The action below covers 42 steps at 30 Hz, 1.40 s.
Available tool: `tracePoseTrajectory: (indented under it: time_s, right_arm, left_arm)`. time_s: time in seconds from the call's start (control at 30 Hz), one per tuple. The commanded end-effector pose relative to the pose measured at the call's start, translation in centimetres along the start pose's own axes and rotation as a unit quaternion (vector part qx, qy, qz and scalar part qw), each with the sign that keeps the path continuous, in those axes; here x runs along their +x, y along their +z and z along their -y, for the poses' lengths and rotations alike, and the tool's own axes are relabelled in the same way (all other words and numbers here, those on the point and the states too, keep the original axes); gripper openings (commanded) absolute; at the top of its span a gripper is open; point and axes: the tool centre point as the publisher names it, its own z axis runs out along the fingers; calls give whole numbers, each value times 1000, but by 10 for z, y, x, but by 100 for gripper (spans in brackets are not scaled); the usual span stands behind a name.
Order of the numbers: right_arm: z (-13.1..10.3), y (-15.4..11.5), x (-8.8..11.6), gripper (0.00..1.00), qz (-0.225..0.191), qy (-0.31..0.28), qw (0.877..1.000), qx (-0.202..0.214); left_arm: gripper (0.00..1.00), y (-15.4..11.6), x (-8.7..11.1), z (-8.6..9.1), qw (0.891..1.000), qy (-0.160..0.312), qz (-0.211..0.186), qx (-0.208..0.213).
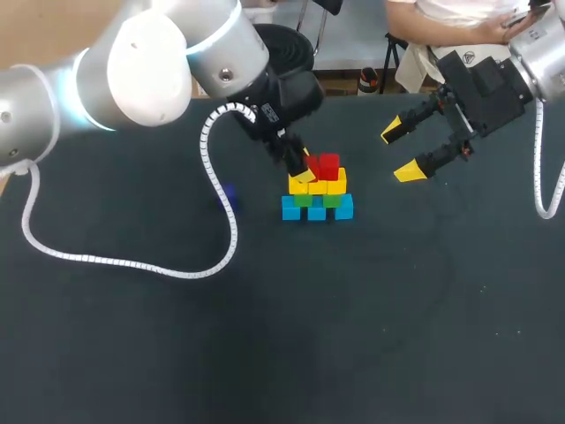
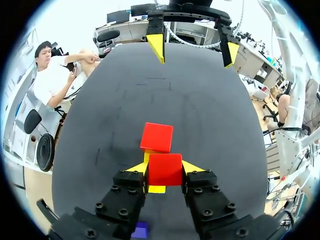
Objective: Place the blue cubes, place green cubes on the blue cubes, place the yellow cubes on the green cubes, then place the red cubes on the yellow cubes, and place purple cube on the red cubes.
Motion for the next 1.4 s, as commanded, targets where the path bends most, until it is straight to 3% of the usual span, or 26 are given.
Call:
tracePoseTrajectory:
  time_s: [0.03, 0.6, 1.4]
  right_arm:
    - [-1, 0, 0, 100, 0, 0, 1000, 1]
    - [-1, 0, 0, 100, 0, 0, 1000, 1]
    - [-1, 0, 0, 100, 0, 0, 1000, 1]
  left_arm:
    - [0, 0, 0, -4, 1000, 1, -1, 3]
    - [0, -2, -1, -11, 1000, 0, -2, 1]
    - [0, -1, -3, -7, 1000, -2, 5, 7]
